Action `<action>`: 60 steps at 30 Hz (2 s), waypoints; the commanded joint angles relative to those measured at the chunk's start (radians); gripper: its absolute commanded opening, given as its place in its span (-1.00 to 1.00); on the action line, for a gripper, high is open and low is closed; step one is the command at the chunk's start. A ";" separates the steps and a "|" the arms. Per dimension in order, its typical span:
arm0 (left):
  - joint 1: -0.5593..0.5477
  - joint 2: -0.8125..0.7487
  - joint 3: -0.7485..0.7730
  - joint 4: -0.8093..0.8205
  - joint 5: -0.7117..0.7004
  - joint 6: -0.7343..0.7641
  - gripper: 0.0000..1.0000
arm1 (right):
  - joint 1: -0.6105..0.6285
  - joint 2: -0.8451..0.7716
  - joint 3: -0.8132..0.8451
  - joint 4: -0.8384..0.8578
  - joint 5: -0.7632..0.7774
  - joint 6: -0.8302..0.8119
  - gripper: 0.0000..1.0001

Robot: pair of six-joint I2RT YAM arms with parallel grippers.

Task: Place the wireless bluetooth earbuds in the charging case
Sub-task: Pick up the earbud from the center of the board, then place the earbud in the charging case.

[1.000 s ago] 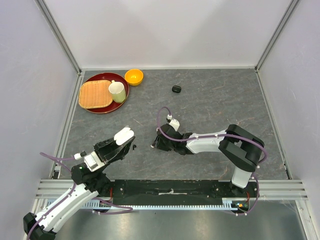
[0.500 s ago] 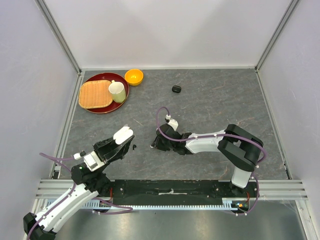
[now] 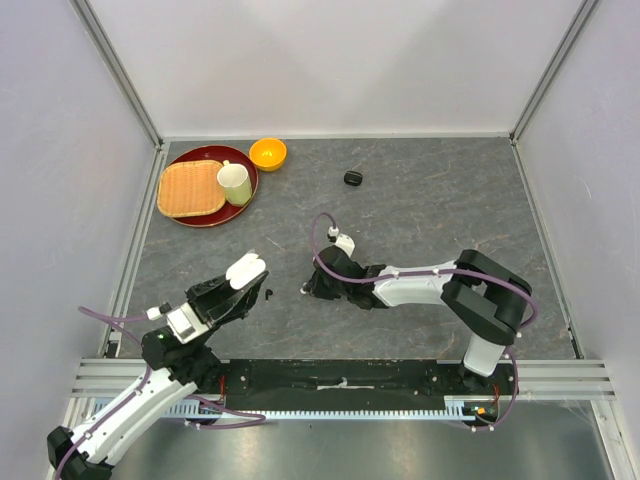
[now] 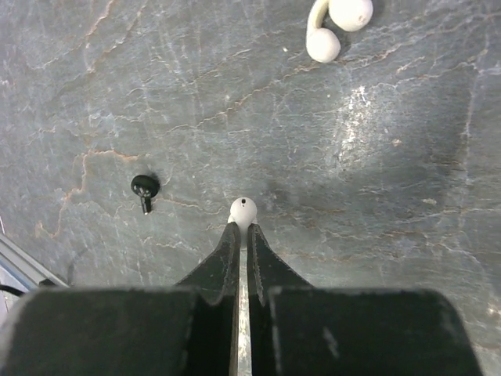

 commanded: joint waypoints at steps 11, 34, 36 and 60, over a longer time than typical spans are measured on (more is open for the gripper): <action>-0.003 0.004 -0.056 -0.114 -0.006 0.032 -0.96 | -0.223 -0.496 -0.039 -0.218 -0.162 -0.519 -1.00; -0.004 0.151 0.004 -0.085 0.168 0.002 -0.96 | -0.310 -0.720 0.443 -0.743 -0.429 -1.162 -1.00; -0.004 0.151 0.004 -0.083 0.179 -0.024 -0.96 | -0.310 -0.697 0.489 -0.789 -0.492 -1.193 -1.00; -0.004 0.372 0.067 -0.008 0.271 -0.046 -0.96 | -0.051 -0.443 0.839 -1.136 -0.511 -1.381 -1.00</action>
